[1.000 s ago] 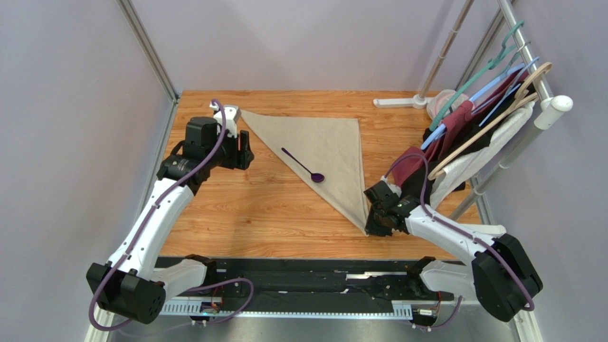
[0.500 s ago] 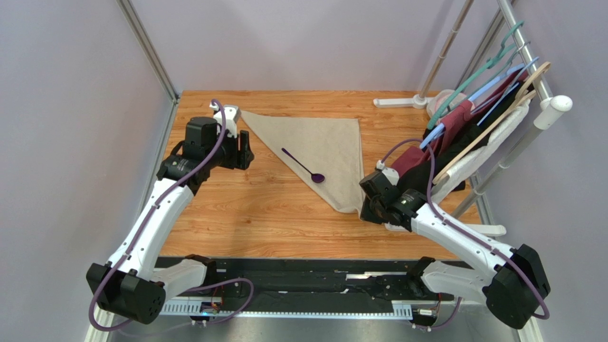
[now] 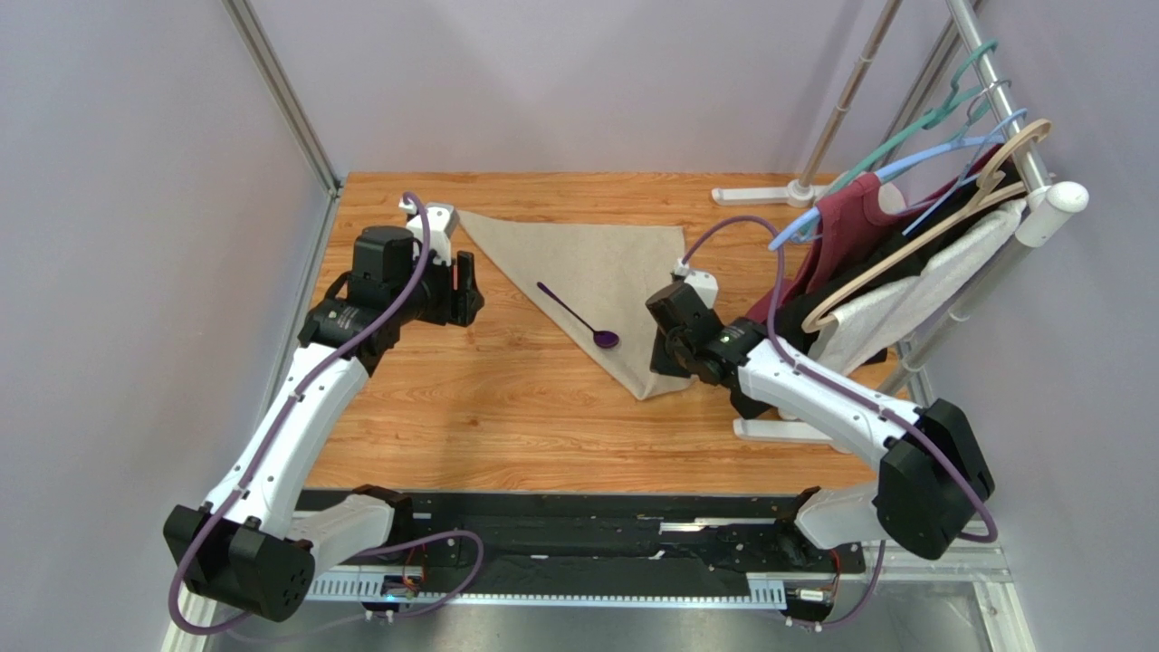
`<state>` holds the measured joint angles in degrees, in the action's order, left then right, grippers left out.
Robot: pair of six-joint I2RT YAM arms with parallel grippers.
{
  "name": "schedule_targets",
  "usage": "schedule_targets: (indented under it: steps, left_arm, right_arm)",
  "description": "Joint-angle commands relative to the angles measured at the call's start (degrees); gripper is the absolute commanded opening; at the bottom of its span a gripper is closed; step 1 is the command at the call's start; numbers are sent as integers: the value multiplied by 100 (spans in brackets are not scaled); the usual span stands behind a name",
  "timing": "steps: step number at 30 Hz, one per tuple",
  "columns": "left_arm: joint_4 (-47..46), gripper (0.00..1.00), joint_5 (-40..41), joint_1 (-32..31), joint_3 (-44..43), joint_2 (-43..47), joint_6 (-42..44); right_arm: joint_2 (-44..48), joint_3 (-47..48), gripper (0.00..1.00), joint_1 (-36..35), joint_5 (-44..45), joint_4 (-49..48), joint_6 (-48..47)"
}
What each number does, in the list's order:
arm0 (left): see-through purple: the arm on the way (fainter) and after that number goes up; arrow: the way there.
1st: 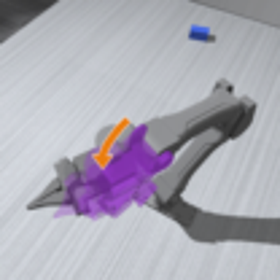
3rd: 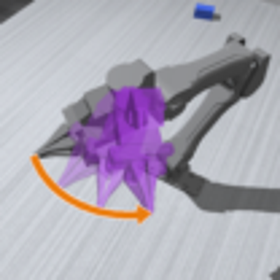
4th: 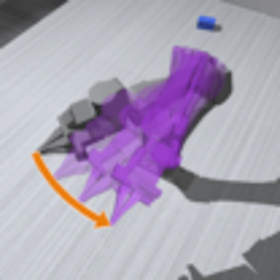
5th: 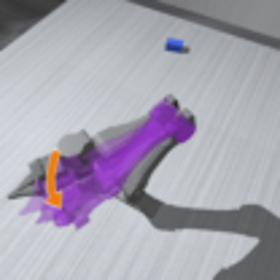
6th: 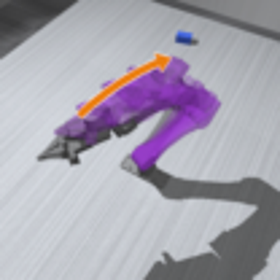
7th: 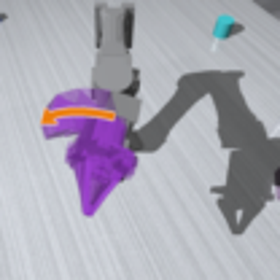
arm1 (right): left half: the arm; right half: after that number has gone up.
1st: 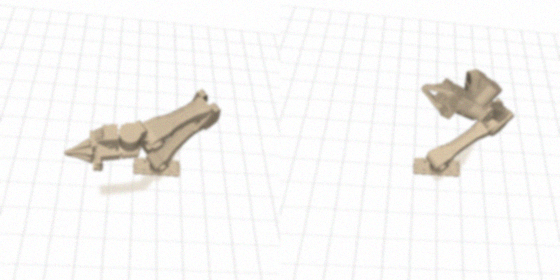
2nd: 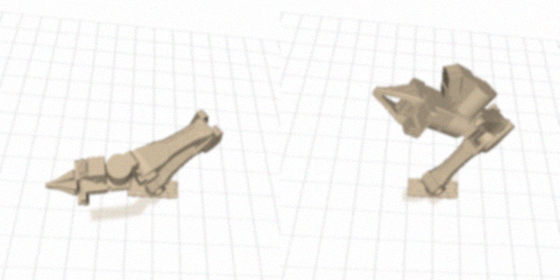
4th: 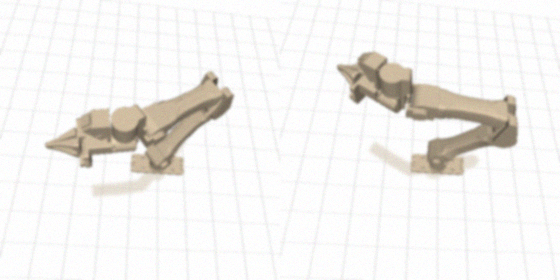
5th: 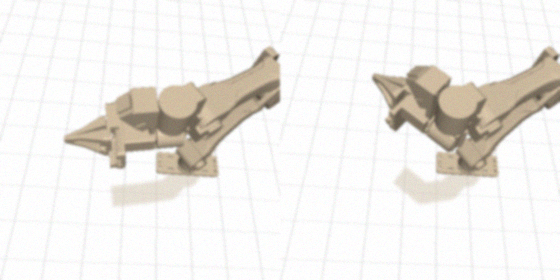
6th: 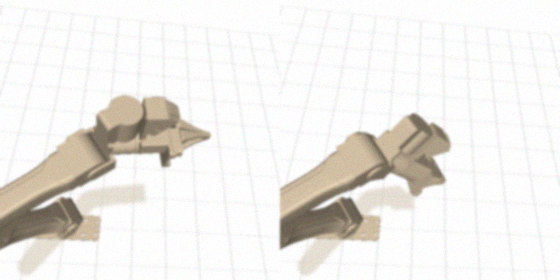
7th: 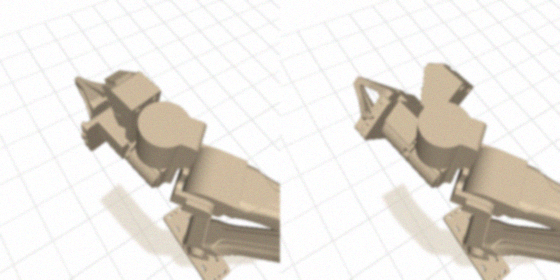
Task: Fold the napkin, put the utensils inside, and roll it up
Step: Fold the napkin
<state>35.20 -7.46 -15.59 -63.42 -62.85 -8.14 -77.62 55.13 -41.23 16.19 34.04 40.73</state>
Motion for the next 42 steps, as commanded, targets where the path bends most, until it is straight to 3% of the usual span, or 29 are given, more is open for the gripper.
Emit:
schedule_targets:
  steps: [1,19,31,42]
  left_arm:
    - [-154,66,-97,21,-4,141,102]
    - [-172,66,-53,21,22,150,93]
    - [-171,66,-36,21,22,185,111]
    - [-171,66,-27,30,22,203,111]
  right_arm:
    - [-480,621,0,-34,157,-539,-407]
    - [-1053,331,0,-878,526,-899,-179]
    - [-1571,1675,0,-650,1361,-706,-1119]
    - [-2265,2616,0,-456,175,-1286,-1779]
